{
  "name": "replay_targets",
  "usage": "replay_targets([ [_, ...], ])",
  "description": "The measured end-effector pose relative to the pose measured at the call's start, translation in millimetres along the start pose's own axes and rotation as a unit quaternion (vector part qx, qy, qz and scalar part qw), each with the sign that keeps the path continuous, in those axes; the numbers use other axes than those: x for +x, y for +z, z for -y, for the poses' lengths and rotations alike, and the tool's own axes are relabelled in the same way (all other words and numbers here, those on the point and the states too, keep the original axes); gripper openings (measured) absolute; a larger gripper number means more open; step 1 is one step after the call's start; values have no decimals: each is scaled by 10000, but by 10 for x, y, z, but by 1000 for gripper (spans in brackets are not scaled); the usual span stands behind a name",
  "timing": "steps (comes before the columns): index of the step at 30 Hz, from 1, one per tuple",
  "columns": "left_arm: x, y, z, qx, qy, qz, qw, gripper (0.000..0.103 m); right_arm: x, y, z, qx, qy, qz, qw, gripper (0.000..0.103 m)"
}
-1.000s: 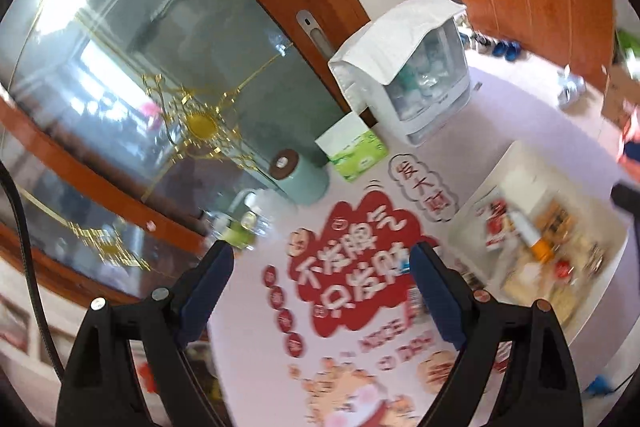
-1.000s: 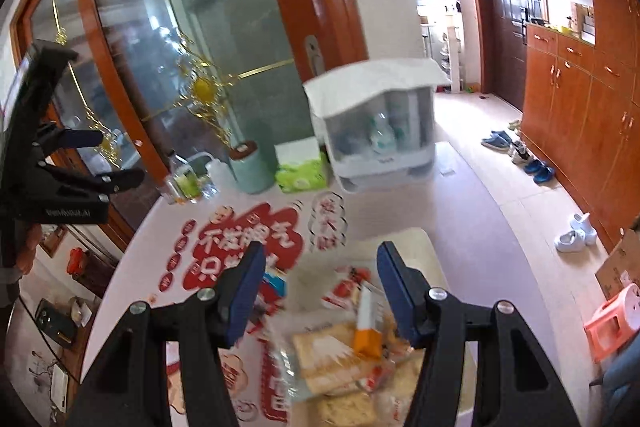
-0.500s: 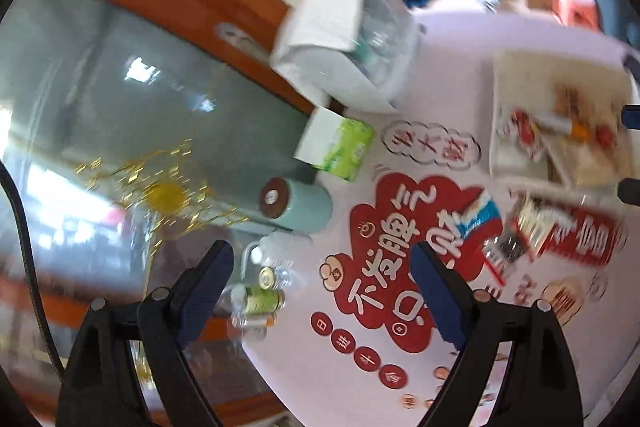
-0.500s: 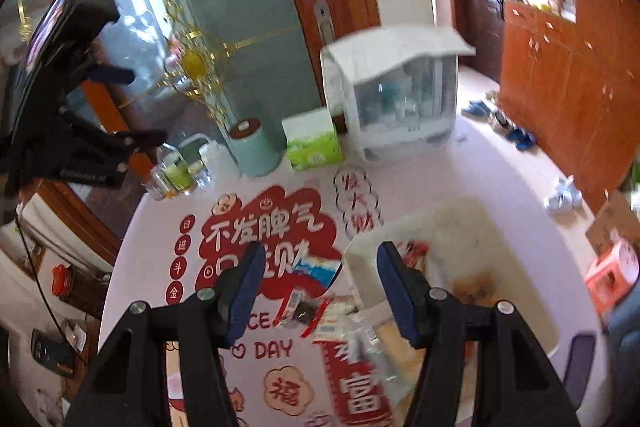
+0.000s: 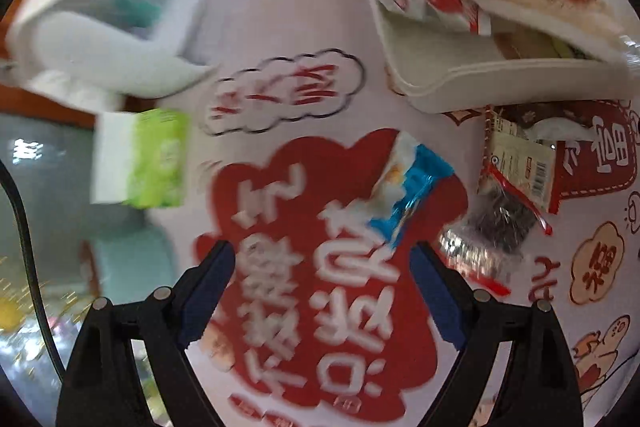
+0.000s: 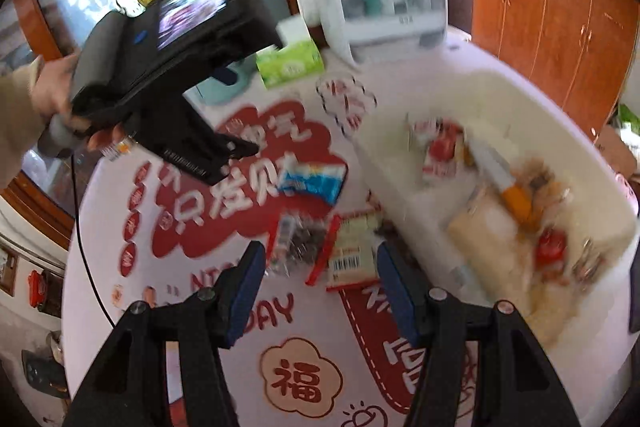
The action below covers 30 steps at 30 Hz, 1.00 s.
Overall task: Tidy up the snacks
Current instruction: 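Move both tools back toward the last snacks on the table, then grasp the blue candy pack with left tool while right tool grasps the black nut bag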
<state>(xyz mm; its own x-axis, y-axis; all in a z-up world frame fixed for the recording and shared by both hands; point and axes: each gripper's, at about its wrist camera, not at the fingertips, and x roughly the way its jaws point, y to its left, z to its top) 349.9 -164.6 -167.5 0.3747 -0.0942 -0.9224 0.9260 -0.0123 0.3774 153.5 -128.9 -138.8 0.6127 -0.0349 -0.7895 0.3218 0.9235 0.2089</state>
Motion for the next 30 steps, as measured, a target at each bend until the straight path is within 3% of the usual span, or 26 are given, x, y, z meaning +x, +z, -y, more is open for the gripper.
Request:
replay_targets([
  [3,336,93,61,13,-326,2,9995,88,197,-128,18,148,10,22,9999,59],
  [8,575,134,149,155,-766,62,9969,86,488,-257,2,221,139,-18,9997,59],
  [12,656,143,168,50,-1119,166,9936,68,641,-293,-41,225,97,39,9997,59],
  [16,677,137,127,-211,-1477,196,9886,58,769,-268,-141,94,-65,135,9998,59],
  [21,623,51,179,-315,-1740,348,9836,32,909,-201,-261,-69,-337,276,9990,59],
  [30,588,-302,153,-754,-1868,565,9779,28,1183,-160,-517,-580,-1074,302,9921,59],
])
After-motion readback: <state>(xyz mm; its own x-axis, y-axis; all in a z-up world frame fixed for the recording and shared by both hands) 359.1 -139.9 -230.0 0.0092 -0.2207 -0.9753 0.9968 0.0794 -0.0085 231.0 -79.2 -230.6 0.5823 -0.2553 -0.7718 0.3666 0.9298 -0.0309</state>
